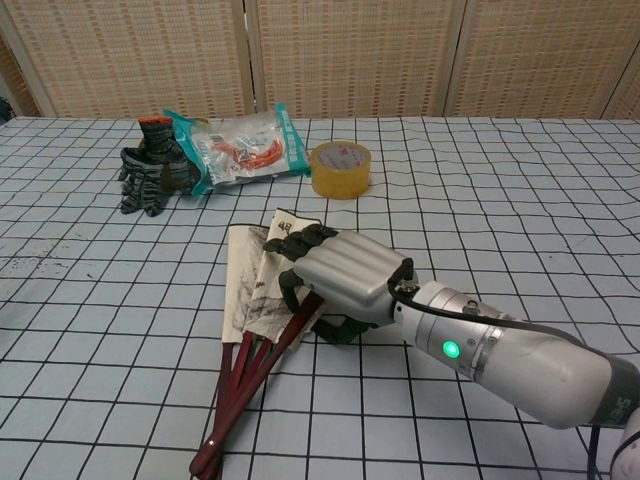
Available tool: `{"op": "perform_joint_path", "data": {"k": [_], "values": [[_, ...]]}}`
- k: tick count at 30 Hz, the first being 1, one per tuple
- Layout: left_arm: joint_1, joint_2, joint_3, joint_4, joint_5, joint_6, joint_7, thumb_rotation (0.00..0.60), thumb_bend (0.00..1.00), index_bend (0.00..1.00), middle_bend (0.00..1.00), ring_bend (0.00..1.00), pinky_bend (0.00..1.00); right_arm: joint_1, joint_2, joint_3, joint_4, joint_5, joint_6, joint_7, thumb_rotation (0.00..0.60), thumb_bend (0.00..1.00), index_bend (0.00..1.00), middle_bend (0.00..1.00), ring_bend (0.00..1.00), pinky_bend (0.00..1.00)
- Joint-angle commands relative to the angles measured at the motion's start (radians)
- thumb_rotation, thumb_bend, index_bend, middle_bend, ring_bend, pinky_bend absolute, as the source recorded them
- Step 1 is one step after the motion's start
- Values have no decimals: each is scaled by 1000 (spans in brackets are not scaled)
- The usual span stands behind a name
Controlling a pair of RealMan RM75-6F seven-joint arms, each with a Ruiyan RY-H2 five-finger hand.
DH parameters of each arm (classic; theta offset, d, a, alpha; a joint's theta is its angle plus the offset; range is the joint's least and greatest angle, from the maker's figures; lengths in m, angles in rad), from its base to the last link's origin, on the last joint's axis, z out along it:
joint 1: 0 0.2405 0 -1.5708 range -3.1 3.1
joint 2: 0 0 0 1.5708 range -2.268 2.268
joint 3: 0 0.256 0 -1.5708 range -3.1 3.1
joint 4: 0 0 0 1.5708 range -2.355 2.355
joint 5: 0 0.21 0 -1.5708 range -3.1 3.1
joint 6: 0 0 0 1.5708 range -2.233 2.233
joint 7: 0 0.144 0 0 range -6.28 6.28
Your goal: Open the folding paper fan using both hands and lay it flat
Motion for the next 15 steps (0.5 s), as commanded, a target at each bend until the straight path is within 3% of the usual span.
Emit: {"op": "perform_joint_path", "data": {"k": [1, 6, 11, 15], "values": [[-1, -1, 0, 0, -2, -3, 3, 600, 612, 0, 0, 0, 145, 12, -23, 2, 20, 5, 22, 12, 600, 312, 502, 0, 0, 0], [0, 1, 0, -1, -2, 2, -2, 600, 611, 0, 0, 0, 145, 14, -36, 1, 28, -2, 81, 33, 600, 563, 632, 61, 0, 0], [-2, 3, 2, -4, -5, -4, -7, 600, 611, 0, 0, 0, 147, 5, -4, 6, -27, 2, 129, 59, 600, 597, 693, 95, 0, 0], [-10, 7, 12, -13, -2, -22, -51, 600, 611, 15, 0, 0, 158, -3, 51, 25, -140, 32, 140, 80, 600, 606, 716, 111, 0, 0]]}}
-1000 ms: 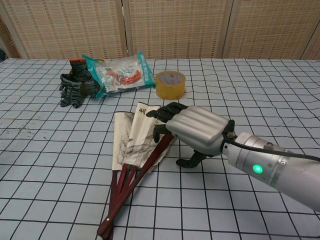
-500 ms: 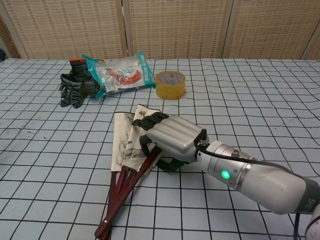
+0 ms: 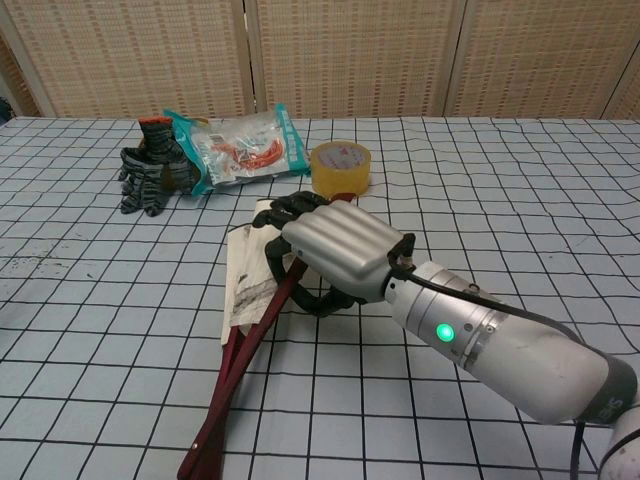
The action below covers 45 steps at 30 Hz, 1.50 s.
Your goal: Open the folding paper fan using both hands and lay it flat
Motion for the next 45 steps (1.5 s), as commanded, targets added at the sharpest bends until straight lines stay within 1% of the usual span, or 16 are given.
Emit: {"op": "perform_joint_path", "data": {"k": [1, 4, 6, 10, 12, 13, 16, 19, 21, 24, 25, 27, 29, 34, 40, 45], "values": [[-10, 2, 9, -5, 6, -17, -52, 600, 610, 37, 0, 0, 161, -9, 57, 26, -116, 39, 7, 24, 600, 607, 721, 114, 0, 0], [-26, -3, 20, 5, 13, -42, -130, 600, 591, 141, 0, 0, 164, -9, 92, 66, -216, 99, -19, 28, 600, 609, 740, 128, 0, 0], [-36, -11, 25, 19, 17, -55, -193, 600, 568, 238, 0, 0, 166, -4, 110, 100, -278, 147, -38, 28, 600, 609, 748, 134, 0, 0], [-52, -35, 21, 61, 2, -76, -310, 600, 566, 425, 22, 0, 167, 8, 123, 167, -364, 248, -69, 24, 600, 608, 752, 138, 0, 0], [-57, -49, 19, 78, -7, -84, -380, 600, 561, 485, 51, 0, 167, 19, 122, 200, -400, 300, -80, 17, 600, 609, 756, 138, 0, 0], [-60, -55, 20, 83, -8, -88, -414, 600, 552, 493, 61, 0, 166, 24, 121, 212, -415, 324, -86, 13, 600, 609, 759, 138, 0, 0], [-70, -83, 30, 106, -9, -110, -508, 600, 513, 449, 61, 0, 161, 39, 118, 254, -470, 408, -102, 6, 600, 609, 765, 138, 0, 0], [-83, -127, 37, 132, -13, -141, -583, 600, 476, 344, 21, 0, 152, 56, 112, 280, -508, 460, -94, -16, 600, 609, 765, 138, 0, 0], [-83, -176, 22, 158, -26, -135, -610, 600, 469, 267, 1, 0, 143, 66, 105, 283, -524, 468, -72, -38, 600, 609, 765, 138, 0, 0], [-79, -246, -9, 184, -42, -101, -636, 600, 463, 181, 0, 0, 136, 76, 91, 286, -543, 480, -50, -54, 600, 609, 765, 138, 0, 0], [-78, -271, -24, 189, -50, -86, -651, 600, 463, 168, 0, 0, 135, 81, 87, 289, -551, 489, -44, -57, 600, 609, 765, 138, 0, 0], [-79, -304, -51, 183, -74, -74, -674, 600, 461, 153, 0, 0, 132, 92, 79, 297, -563, 505, -34, -67, 600, 609, 765, 138, 0, 0], [-82, -308, -57, 157, -84, -79, -695, 600, 461, 151, 0, 0, 131, 101, 71, 303, -566, 512, -22, -77, 600, 609, 765, 138, 0, 0], [-73, -284, -43, 50, -84, -71, -720, 600, 451, 145, 0, 0, 131, 127, 59, 324, -564, 553, -11, -90, 600, 611, 765, 138, 0, 0], [-73, -263, -33, -80, -92, -88, -717, 600, 451, 104, 0, 0, 129, 150, 35, 333, -549, 582, -1, -75, 600, 610, 765, 138, 0, 0], [-79, -310, -79, -110, -157, -105, -655, 600, 443, 103, 0, 0, 127, 169, 6, 335, -529, 599, 9, -63, 600, 611, 765, 138, 0, 0]]}}
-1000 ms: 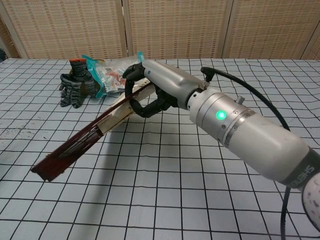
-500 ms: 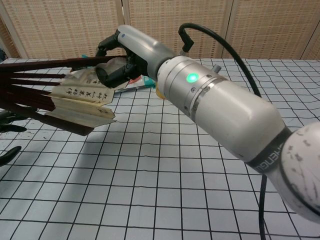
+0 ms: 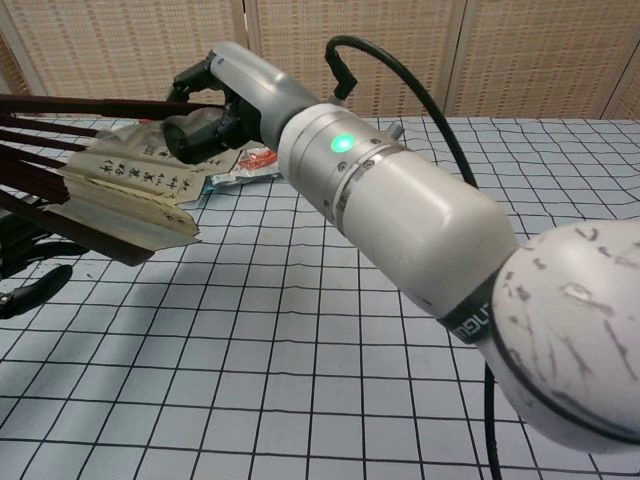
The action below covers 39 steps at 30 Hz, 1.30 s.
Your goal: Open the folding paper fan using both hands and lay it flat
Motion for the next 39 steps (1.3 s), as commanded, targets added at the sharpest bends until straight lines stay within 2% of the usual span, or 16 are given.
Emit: {"op": "perform_joint_path", "data": {"k": [1, 7, 11, 18, 21, 24, 39], "values": [[-6, -35, -32, -21, -49, -20, 40, 600, 443, 103, 0, 0, 127, 11, -15, 1, 15, 5, 9, 4, 600, 611, 765, 138, 0, 0], [-10, -99, -72, -25, -90, -14, 115, 600, 442, 106, 0, 0, 127, 30, -44, 7, 46, 12, 21, 19, 600, 612, 765, 138, 0, 0], [-11, -141, -89, -9, -103, -5, 146, 600, 442, 162, 0, 0, 127, 37, -50, 2, 56, 6, 29, 16, 600, 612, 765, 138, 0, 0], [-2, -191, -110, 37, -113, 28, 163, 600, 481, 560, 25, 0, 130, 34, -27, 5, 43, -3, 37, 28, 600, 612, 765, 138, 0, 0], [1, -201, -116, 51, -122, 28, 159, 600, 519, 623, 74, 0, 136, 25, 1, 0, 23, -9, 41, 22, 600, 612, 765, 138, 0, 0], [3, -197, -121, 17, -160, -3, 153, 600, 523, 624, 93, 0, 140, 19, 25, -6, 14, -11, 55, -7, 600, 612, 764, 138, 0, 2], [-3, -158, -93, -12, -117, -19, 190, 600, 473, 520, 93, 0, 140, -2, 125, -22, -12, -42, 73, -12, 600, 612, 763, 138, 0, 4]]}}
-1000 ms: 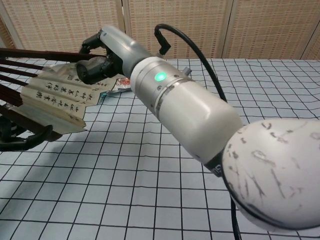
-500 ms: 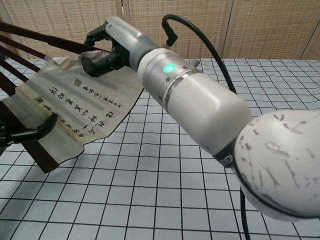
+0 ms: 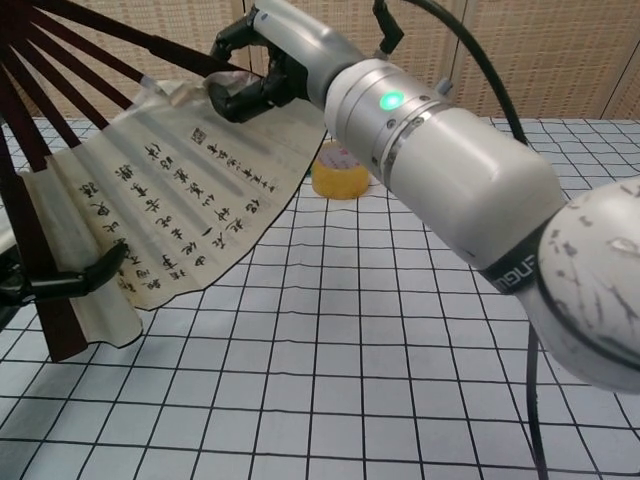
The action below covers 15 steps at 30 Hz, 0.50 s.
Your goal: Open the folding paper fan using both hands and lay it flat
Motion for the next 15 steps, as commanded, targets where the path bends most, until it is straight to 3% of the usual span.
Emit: {"op": "perform_joint_path", "data": {"k": [1, 8, 15], "values": [[-1, 11, 2, -1, 6, -2, 0, 600, 473, 516, 93, 0, 140, -7, 25, -11, 6, -19, 5, -3, 600, 612, 763, 138, 0, 4], [-5, 28, 3, 19, 22, -2, -23, 600, 472, 491, 93, 0, 140, -38, 95, -65, 14, -104, 35, -9, 600, 612, 763, 138, 0, 4], [-7, 54, 1, 30, 26, -5, -44, 600, 471, 472, 93, 0, 140, -89, 203, -135, -45, -212, 64, 4, 600, 612, 763, 138, 0, 10]]}}
